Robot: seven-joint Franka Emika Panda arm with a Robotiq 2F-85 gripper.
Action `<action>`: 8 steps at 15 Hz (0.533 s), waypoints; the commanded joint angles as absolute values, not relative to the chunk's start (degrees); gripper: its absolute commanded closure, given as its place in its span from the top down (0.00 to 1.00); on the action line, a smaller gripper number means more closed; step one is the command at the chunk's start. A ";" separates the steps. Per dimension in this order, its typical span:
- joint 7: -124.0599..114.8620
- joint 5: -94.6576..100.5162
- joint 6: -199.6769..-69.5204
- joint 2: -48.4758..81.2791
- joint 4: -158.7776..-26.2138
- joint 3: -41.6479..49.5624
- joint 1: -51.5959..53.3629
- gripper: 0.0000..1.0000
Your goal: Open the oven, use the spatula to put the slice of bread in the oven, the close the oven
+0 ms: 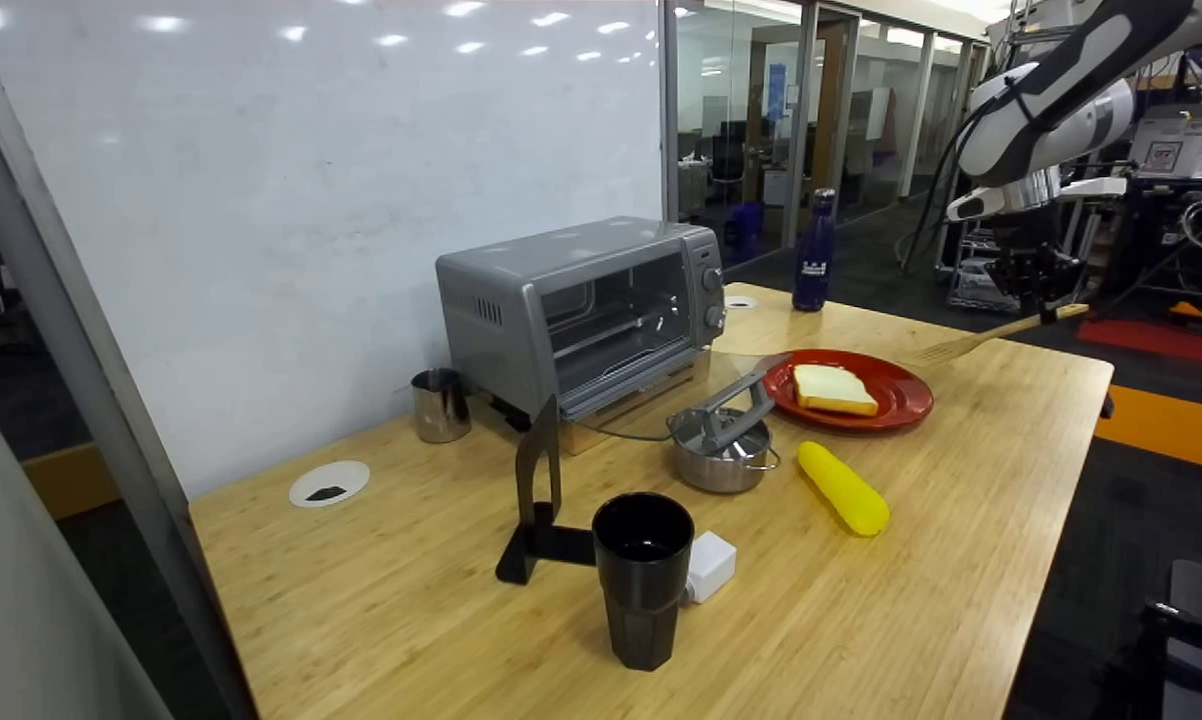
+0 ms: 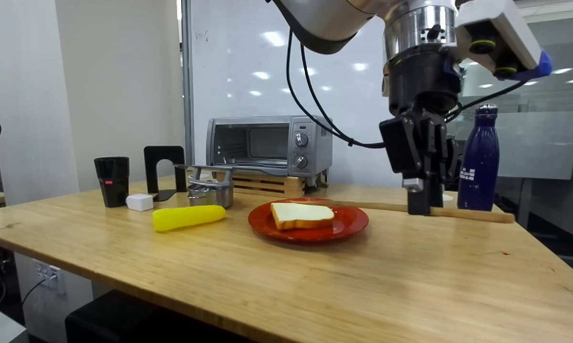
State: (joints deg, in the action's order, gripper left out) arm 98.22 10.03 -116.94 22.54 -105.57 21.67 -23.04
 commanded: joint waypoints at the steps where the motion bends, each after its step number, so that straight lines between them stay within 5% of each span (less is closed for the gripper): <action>1: 97.72 10.80 -116.57 22.48 -105.15 19.73 -24.81 0.26; 3: 97.72 10.81 -116.55 22.51 -105.10 19.73 -24.82 0.26; 4: 97.72 10.81 -116.54 22.51 -105.08 19.73 -24.83 0.07; 8: 95.19 14.33 -117.55 23.04 -105.31 20.07 -23.55 0.07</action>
